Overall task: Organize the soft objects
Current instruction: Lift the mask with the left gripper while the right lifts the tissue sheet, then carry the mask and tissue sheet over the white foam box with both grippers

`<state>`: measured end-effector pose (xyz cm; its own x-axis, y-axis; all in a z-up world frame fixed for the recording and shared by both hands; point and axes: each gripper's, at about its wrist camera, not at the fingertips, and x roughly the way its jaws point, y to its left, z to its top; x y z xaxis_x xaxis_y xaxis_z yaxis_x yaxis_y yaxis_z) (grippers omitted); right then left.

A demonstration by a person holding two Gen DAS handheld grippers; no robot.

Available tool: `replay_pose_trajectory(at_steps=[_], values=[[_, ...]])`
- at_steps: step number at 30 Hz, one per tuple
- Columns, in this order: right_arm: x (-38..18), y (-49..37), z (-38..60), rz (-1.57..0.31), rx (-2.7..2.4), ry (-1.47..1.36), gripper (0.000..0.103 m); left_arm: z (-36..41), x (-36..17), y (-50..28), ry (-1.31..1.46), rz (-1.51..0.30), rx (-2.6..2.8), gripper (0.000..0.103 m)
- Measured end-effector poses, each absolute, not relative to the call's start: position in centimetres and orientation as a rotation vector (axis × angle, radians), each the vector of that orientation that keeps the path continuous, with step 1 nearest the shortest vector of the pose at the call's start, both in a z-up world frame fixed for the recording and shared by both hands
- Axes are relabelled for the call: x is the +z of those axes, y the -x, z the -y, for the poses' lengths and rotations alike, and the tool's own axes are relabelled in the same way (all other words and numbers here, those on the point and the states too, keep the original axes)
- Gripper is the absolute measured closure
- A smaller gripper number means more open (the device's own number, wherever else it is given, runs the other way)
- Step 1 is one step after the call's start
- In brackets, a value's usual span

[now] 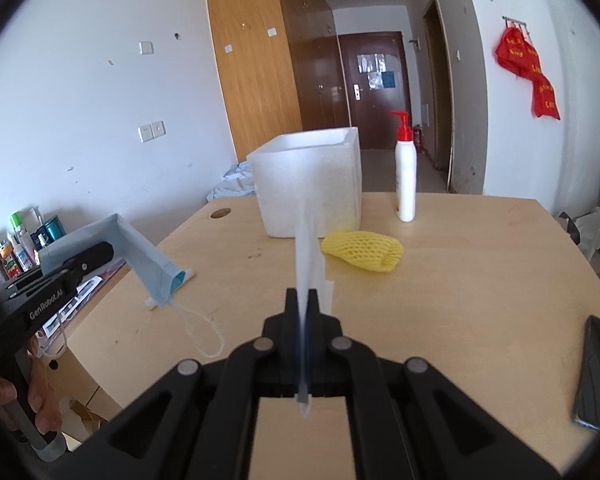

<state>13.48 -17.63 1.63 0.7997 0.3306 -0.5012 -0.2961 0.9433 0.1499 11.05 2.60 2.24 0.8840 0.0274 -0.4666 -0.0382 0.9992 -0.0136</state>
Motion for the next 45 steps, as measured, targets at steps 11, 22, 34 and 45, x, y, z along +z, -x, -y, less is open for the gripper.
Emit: replay_pose_trajectory(at_steps=[11,22,34,45], values=[[2.0,-10.9,17.9,-0.502,0.318,-0.071,0.099,-2.1,2.1,-7.7,-0.006,-0.448,0.028,0.098],[2.6,-8.0,18.6,-0.435,0.291,-0.071,0.099,-2.8,2.2,-4.3,-0.012,-0.391,0.069,0.098],[4.2,-7.1,17.9,-0.352,0.290,-0.061,0.099,-3.7,4.2,-2.8,-0.004,-0.302,0.113,0.098],[4.5,-8.9,17.6,-0.340,0.314,-0.057,0.099,-3.4,5.2,-4.7,-0.002,-0.289,0.106,0.098]])
